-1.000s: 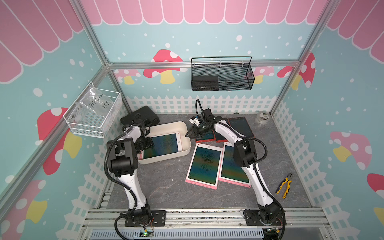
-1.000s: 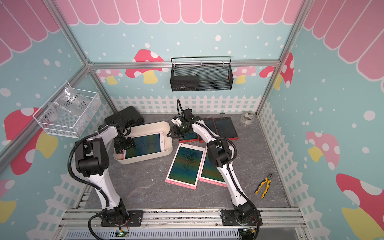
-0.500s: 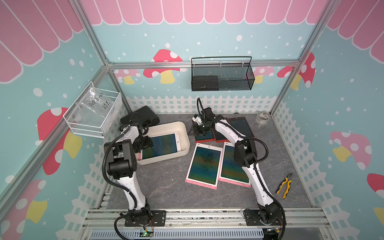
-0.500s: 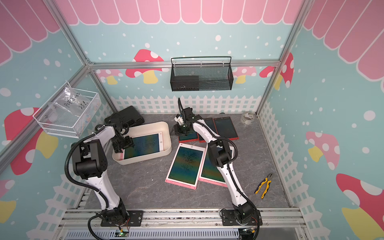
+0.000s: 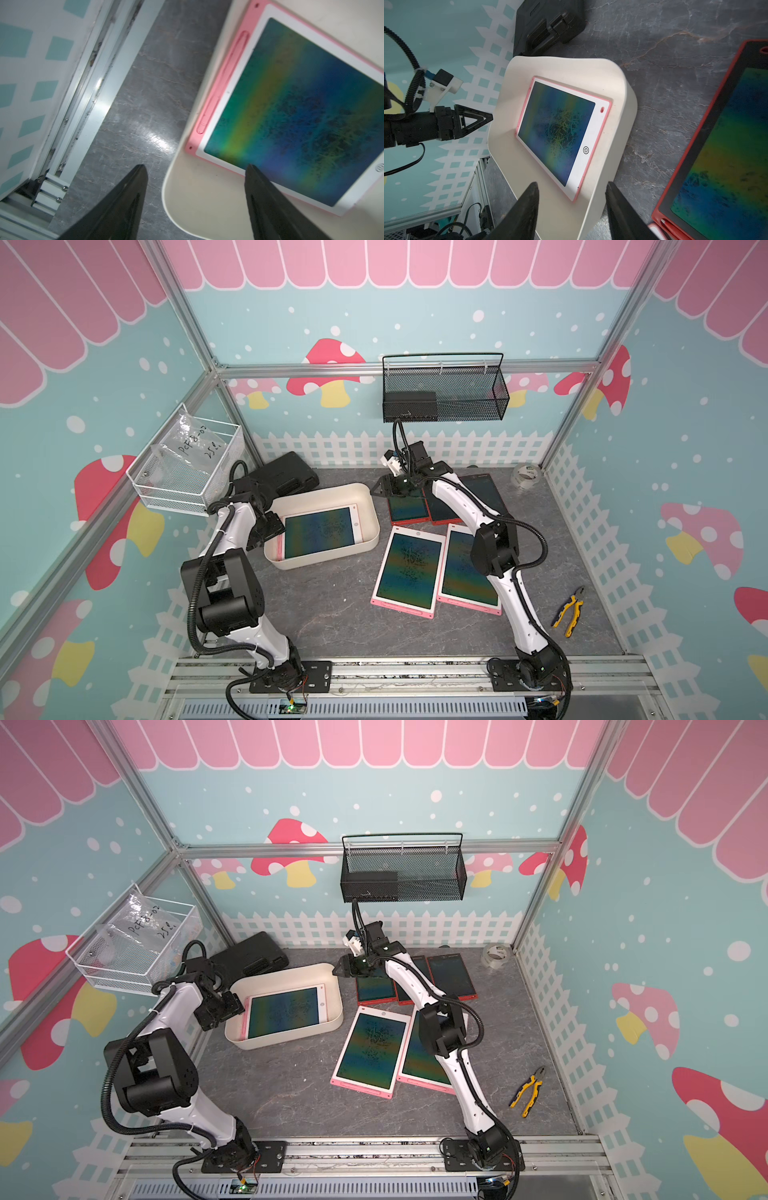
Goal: Take out the writing tablet from the storage box
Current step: Pick up the storage box at the center of the board.
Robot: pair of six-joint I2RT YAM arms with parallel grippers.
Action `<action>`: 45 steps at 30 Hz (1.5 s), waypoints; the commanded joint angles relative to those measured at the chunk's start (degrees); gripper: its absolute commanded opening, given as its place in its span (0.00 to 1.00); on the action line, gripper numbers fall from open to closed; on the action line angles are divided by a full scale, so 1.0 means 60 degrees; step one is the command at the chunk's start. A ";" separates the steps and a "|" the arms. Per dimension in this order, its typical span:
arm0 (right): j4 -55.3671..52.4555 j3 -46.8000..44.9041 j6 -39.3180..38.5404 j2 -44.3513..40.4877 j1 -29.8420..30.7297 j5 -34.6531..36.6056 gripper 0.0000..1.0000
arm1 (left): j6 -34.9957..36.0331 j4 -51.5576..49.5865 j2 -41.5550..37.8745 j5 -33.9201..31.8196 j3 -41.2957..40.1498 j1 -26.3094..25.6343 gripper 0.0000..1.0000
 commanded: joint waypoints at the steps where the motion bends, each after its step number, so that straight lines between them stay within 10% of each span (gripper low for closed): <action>1: -0.0036 0.0279 -0.0374 -0.0175 0.0247 -0.0334 0.54 | 0.0124 0.0145 0.0319 -0.0124 0.0098 0.0013 0.75; 33: -0.0947 0.1429 0.0080 0.1632 0.0510 -0.1794 0.50 | 0.0108 0.0439 0.0847 0.0631 -0.0611 0.0058 0.00; 45: -0.0684 0.1418 -0.0776 0.1009 0.0532 -0.1676 0.51 | -0.0017 0.0960 -0.0825 0.0881 -0.1898 0.0048 0.00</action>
